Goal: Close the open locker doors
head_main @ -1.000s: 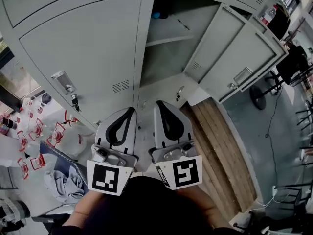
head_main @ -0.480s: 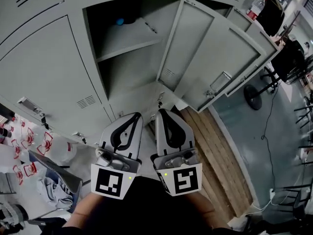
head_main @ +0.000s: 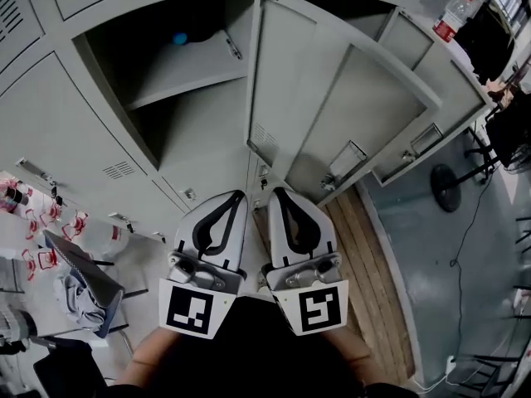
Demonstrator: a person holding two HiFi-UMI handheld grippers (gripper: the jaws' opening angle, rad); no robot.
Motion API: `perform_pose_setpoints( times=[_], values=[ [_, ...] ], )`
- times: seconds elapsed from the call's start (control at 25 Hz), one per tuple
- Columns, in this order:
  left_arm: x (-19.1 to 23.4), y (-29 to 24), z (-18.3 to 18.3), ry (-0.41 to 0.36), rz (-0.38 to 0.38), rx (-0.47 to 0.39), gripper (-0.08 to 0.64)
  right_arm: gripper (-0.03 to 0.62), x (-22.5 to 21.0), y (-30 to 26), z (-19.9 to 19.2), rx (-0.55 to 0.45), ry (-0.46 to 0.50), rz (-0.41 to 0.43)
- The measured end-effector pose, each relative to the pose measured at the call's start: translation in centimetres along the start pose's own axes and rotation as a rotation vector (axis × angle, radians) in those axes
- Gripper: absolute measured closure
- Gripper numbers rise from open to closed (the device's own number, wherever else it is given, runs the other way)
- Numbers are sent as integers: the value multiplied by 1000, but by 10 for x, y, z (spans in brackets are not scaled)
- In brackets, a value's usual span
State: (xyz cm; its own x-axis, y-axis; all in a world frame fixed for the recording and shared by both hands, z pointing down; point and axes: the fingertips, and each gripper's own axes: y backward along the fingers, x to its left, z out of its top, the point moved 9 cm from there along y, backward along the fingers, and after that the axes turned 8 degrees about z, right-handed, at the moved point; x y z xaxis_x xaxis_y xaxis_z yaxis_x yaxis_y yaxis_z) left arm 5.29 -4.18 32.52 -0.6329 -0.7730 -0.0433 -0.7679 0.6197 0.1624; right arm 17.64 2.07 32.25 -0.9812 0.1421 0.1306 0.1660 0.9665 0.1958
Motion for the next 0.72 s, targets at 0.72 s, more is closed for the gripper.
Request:
perform_pose_setpoints(
  times=[0.72],
  values=[
    [-107, -33, -13, -75, 163, 19, 560, 592, -97, 67, -19, -9, -57, 129]
  ],
)
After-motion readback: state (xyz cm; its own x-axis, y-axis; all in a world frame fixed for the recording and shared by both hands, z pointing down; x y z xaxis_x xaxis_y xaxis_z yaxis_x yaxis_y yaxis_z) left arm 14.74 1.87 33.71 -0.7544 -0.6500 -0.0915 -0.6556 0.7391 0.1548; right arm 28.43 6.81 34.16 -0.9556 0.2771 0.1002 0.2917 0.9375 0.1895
